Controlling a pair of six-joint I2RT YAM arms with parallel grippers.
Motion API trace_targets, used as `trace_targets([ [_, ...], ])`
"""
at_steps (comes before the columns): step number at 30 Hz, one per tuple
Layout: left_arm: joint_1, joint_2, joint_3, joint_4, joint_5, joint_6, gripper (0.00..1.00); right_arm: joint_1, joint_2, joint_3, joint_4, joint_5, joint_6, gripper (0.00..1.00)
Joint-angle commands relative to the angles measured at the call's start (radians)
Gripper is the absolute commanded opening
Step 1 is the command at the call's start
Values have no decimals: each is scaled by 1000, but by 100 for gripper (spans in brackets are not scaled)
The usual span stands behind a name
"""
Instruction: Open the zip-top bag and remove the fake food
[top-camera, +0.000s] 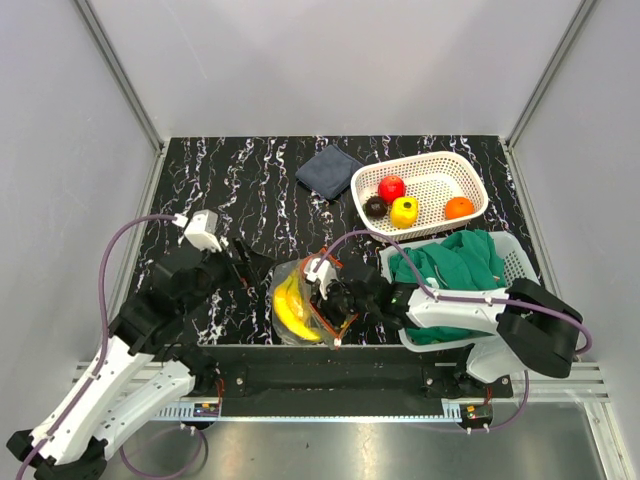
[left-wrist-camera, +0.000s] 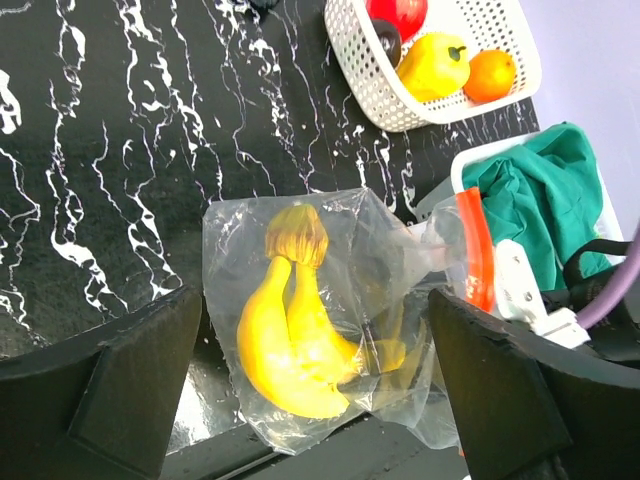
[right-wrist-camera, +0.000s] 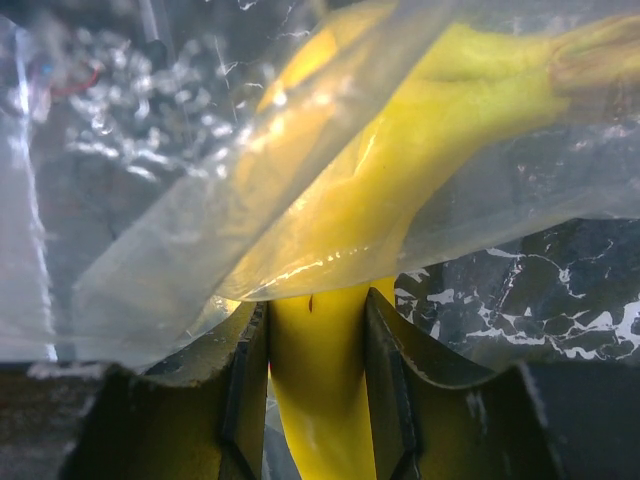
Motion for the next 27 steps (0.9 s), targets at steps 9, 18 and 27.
trace_targets([
  [9,9,108,-117,134,39,-142,68,-8,-44,11,111,58,95,0],
  [18,10,-42,-214,162,103,-110,99,-57,-90,43,47,148,326,0],
  [27,10,-36,-316,235,225,-170,77,-132,-110,100,25,34,445,0],
])
